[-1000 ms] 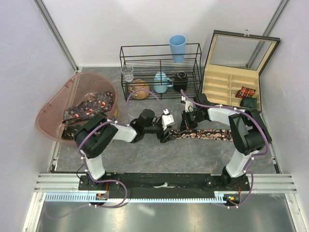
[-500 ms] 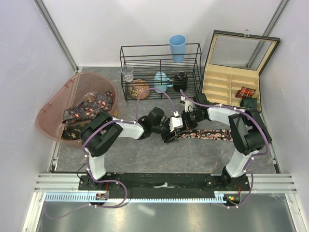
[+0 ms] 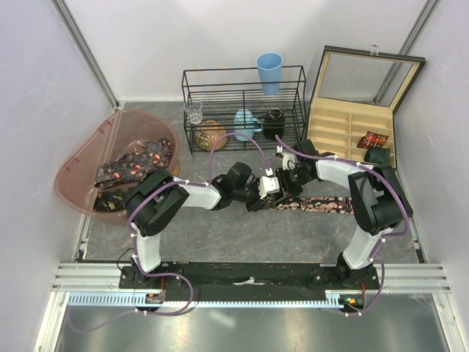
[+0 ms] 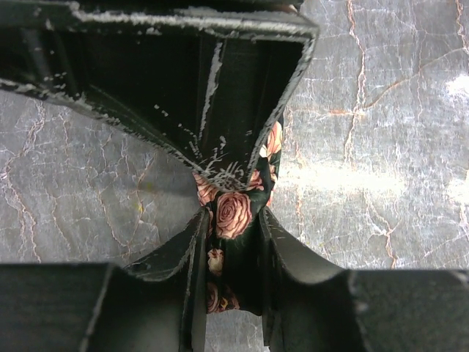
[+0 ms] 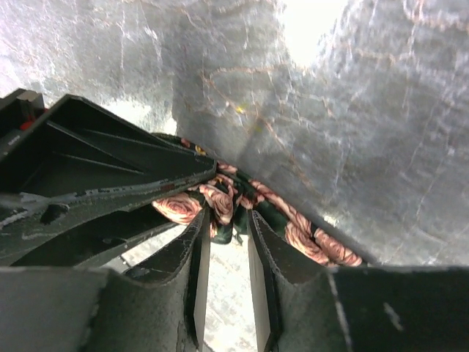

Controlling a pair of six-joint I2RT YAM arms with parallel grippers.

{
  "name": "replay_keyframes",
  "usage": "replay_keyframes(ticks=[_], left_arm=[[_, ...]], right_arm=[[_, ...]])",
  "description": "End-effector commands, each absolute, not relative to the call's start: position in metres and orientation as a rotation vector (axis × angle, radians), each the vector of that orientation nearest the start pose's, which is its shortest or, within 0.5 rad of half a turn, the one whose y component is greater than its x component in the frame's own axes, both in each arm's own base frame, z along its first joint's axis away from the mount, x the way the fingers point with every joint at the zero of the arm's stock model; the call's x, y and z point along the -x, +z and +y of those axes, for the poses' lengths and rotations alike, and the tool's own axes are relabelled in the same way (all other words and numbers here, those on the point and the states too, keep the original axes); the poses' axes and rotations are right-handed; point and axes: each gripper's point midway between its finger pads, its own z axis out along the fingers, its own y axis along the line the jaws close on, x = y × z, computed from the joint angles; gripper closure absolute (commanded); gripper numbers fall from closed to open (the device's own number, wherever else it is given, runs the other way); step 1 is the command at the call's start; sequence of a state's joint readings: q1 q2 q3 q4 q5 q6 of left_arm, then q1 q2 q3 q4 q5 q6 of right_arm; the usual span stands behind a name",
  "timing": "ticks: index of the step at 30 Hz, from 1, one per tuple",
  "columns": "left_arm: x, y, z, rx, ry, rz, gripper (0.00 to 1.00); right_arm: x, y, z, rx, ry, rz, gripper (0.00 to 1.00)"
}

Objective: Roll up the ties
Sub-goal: Roll the tie at the center of the board.

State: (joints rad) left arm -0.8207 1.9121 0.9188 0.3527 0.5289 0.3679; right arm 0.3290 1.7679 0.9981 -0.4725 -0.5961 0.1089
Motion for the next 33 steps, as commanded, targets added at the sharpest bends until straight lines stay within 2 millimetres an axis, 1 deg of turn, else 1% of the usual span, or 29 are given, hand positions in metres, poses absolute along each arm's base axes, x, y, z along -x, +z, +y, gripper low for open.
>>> replay_keyframes(ticks=[1,3,4,5,7,8,11,15,17,18,19,20,22,23,24,26,27,29,30,31,32,33], left_arm=[[-0.254,-0.006,-0.371,-1.521,-0.760,1.753,0.75],[-0.254,-0.006,-0.371,-1.523,-0.763,1.753,0.75],[-0.253,-0.007,-0.371,-1.527,-0.762,1.751,0.75],[-0.253,-0.006,-0.372,-1.526,-0.762,1.750,0.75],[-0.253,-0.007,-0.372,-1.526,-0.761,1.752,0.74],[-0.253,-0.007,-0.372,-1.525,-0.763,1.751,0.74],[-0.253,-0.007,-0.372,-1.522,-0.768,1.757,0.74],[-0.252,-0.008,-0.371,-1.518,-0.769,1.768,0.72],[-0.254,-0.008,-0.372,-1.513,-0.769,1.773,0.69],[-0.253,-0.009,-0.372,-1.510,-0.773,1.781,0.66],[-0.253,-0.009,-0.373,-1.509,-0.774,1.782,0.65],[-0.252,-0.009,-0.373,-1.510,-0.784,1.783,0.64],[-0.252,-0.008,-0.373,-1.505,-0.787,1.787,0.58],[-0.251,-0.007,-0.374,-1.502,-0.795,1.787,0.55],[-0.251,-0.005,-0.374,-1.490,-0.796,1.790,0.49],[-0.252,0.006,-0.376,-1.456,-0.828,1.755,0.43],[-0.252,0.010,-0.376,-1.434,-0.845,1.750,0.38],[-0.251,0.025,-0.377,-1.397,-0.883,1.679,0.35],[-0.246,0.025,-0.373,-1.381,-0.902,1.674,0.33],[-0.248,0.028,-0.372,-1.365,-0.903,1.654,0.33],[-0.252,0.037,-0.374,-1.345,-0.906,1.614,0.32],[-0.252,0.038,-0.373,-1.334,-0.914,1.614,0.32]], right_arm=[[-0.259,0.035,0.199,0.386,0.992,2.837,0.67],[-0.258,0.034,0.198,0.377,1.006,2.840,0.70],[-0.258,0.032,0.199,0.370,1.016,2.844,0.73],[-0.257,0.030,0.199,0.364,1.021,2.846,0.79],[-0.259,0.030,0.199,0.346,1.035,2.842,0.84],[-0.260,0.030,0.199,0.339,1.035,2.839,0.90],[-0.263,0.031,0.197,0.311,1.047,2.834,1.00],[-0.263,0.035,0.192,0.277,1.058,2.838,1.00],[-0.261,0.030,0.186,0.248,1.000,2.866,1.00],[-0.259,0.025,0.184,0.234,0.973,2.885,1.00],[-0.259,0.015,0.178,0.229,0.907,2.918,1.00],[-0.258,0.010,0.176,0.233,0.873,2.933,1.00],[-0.257,-0.004,0.172,0.245,0.810,2.962,1.00],[-0.258,-0.010,0.167,0.240,0.754,2.976,1.00],[-0.257,-0.014,0.165,0.242,0.735,2.987,1.00],[-0.257,-0.021,0.158,0.239,0.662,3.003,1.00],[-0.257,-0.023,0.155,0.238,0.640,3.010,1.00],[-0.258,-0.025,0.151,0.235,0.607,3.012,1.00],[-0.257,-0.027,0.150,0.237,0.593,3.023,1.00],[-0.257,-0.028,0.149,0.240,0.585,3.027,1.00],[-0.257,-0.029,0.148,0.241,0.580,3.030,1.00],[-0.256,-0.029,0.148,0.247,0.579,3.034,1.00]])
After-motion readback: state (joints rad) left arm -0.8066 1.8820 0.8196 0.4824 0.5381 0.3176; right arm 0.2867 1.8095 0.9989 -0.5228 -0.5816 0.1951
